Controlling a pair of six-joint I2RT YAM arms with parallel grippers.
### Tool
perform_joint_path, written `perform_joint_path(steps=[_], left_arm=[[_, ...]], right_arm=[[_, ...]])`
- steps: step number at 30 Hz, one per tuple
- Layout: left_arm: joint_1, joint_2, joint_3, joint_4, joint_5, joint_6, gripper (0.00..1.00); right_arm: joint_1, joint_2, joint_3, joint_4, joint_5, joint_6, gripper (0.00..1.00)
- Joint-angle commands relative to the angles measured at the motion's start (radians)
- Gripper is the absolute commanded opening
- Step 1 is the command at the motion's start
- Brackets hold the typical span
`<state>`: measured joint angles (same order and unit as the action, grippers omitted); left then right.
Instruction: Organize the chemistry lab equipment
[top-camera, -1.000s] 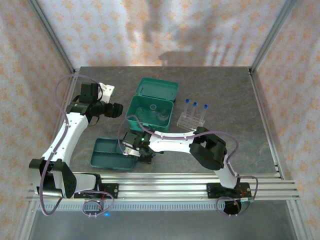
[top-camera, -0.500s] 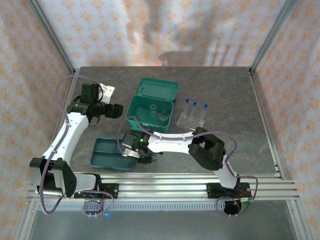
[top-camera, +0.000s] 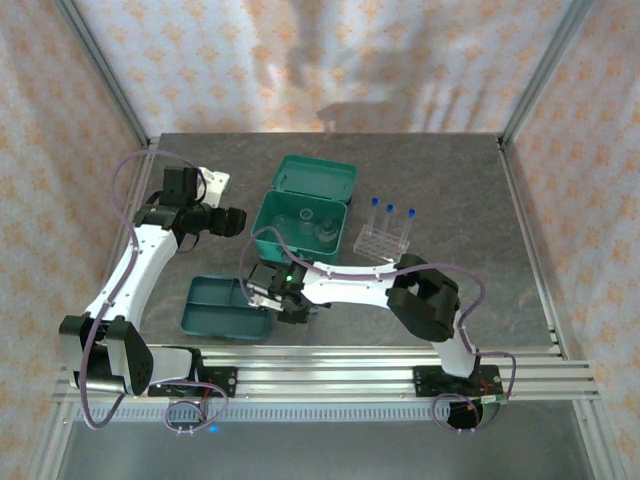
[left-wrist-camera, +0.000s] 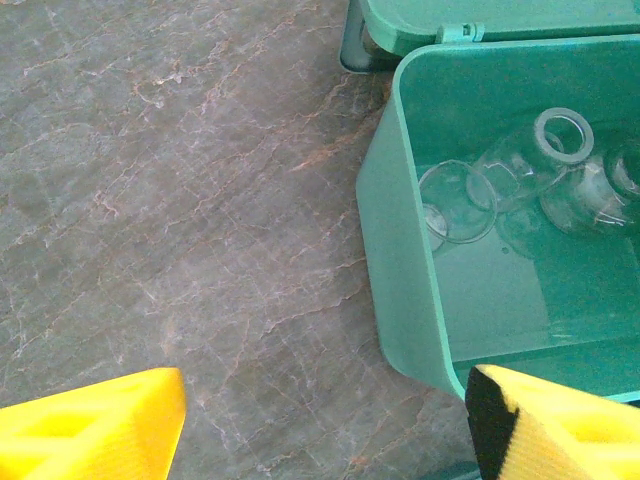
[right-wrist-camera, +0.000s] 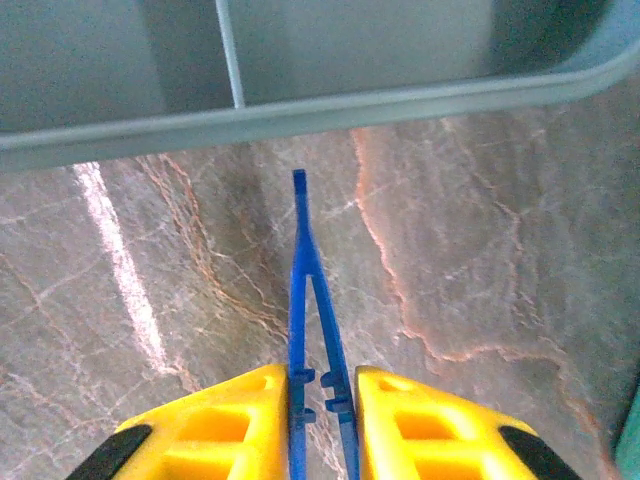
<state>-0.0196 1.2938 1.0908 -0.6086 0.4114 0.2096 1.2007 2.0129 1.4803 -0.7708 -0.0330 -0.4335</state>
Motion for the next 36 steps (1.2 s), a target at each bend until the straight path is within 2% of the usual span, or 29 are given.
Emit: perform_joint_path(steps=[1, 8, 16, 28, 36], left_arm=[[-0.011, -0.010, 0.000, 0.018, -0.009, -0.007, 0.77], [-0.009, -0.023, -0.001, 0.012, -0.020, 0.000, 0.77], [0.036, -0.035, 0.003, 0.003, -0.026, 0.004, 0.77], [0.229, -0.083, -0.031, -0.002, 0.032, 0.012, 0.77], [0.332, -0.115, -0.087, -0.023, 0.046, 0.079, 0.77]], right_arm=[[-0.002, -0.047, 0.008, -0.038, 0.045, 0.015, 0.20], [-0.001, -0.068, 0.054, -0.082, 0.062, 0.012, 0.20], [0.041, -0.007, 0.282, -0.171, 0.028, 0.014, 0.21], [0.108, 0.170, 0.592, -0.259, -0.059, 0.018, 0.21], [0.121, 0.278, 0.707, -0.295, -0.136, 0.032, 0.21]])
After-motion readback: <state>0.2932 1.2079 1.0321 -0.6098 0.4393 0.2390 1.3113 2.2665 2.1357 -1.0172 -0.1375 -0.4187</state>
